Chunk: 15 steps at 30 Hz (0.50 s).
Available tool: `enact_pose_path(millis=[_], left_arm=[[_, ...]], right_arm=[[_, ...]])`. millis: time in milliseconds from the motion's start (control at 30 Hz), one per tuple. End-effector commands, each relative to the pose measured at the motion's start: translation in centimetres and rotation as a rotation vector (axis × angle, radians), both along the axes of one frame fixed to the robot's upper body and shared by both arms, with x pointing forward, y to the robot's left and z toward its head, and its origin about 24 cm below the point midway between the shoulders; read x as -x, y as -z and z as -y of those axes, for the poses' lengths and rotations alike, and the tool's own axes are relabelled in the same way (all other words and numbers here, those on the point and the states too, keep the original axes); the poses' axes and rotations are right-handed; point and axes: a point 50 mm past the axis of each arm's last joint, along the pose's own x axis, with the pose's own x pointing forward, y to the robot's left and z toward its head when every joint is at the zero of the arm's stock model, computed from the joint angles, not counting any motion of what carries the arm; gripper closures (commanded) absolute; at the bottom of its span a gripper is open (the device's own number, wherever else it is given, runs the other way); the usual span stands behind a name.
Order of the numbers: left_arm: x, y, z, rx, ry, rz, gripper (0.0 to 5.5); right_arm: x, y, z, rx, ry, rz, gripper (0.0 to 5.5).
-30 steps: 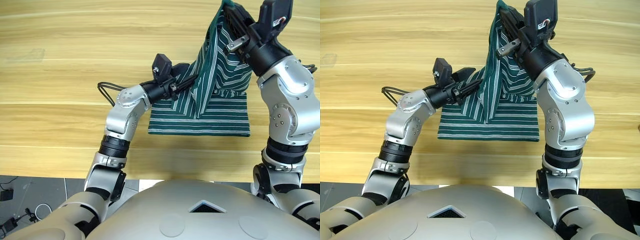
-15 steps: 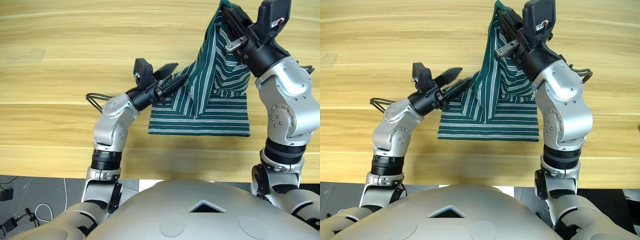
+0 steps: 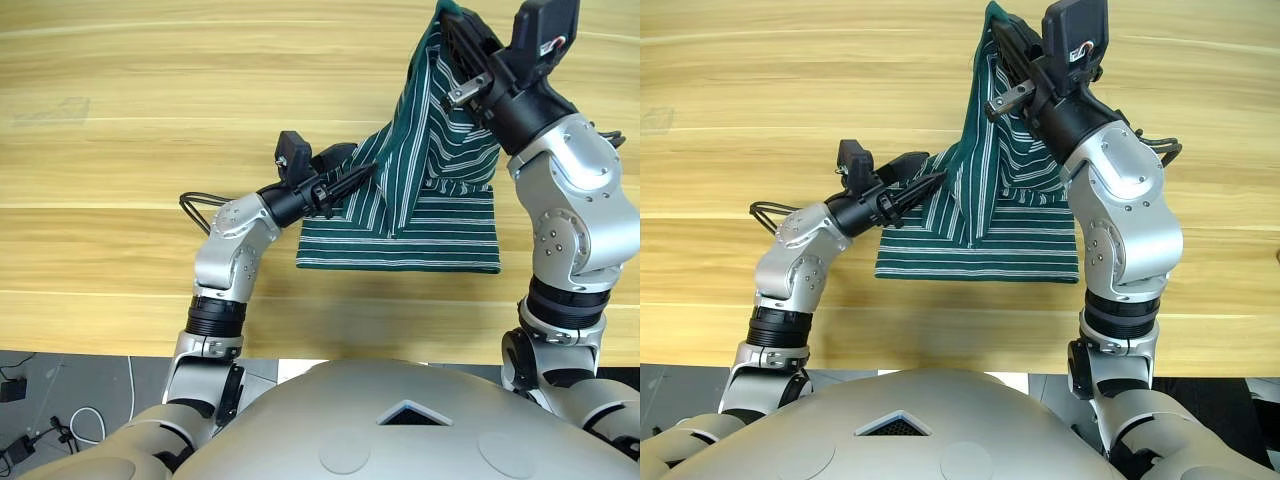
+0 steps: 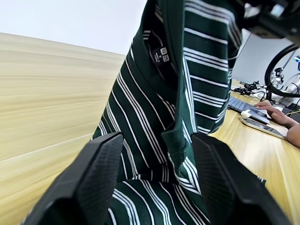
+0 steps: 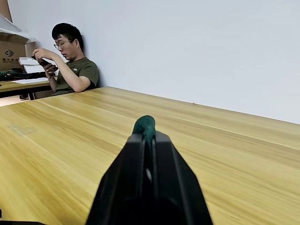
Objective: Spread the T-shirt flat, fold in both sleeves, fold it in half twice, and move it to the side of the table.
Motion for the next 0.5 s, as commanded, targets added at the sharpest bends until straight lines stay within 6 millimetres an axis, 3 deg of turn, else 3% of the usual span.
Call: enact_pose_path(millis=[33, 300, 500], left_arm=[[-0.2, -0.2, 0.7, -0.027, 0.040, 0.022, 2.84], [0.9, -0.8, 2.5, -0.012, 0.167, 0.081, 2.84], [0.1, 0.3, 1.6, -0.062, 0.093, 0.055, 2.84]], right_arm=[[0.1, -0.3, -0.3, -0.017, -0.020, 0.010, 5.45], [0.1, -0.2, -0.5, -0.016, -0.025, 0.008, 5.45], [0.1, 0.0, -0.5, -0.021, -0.024, 0.004, 5.45]])
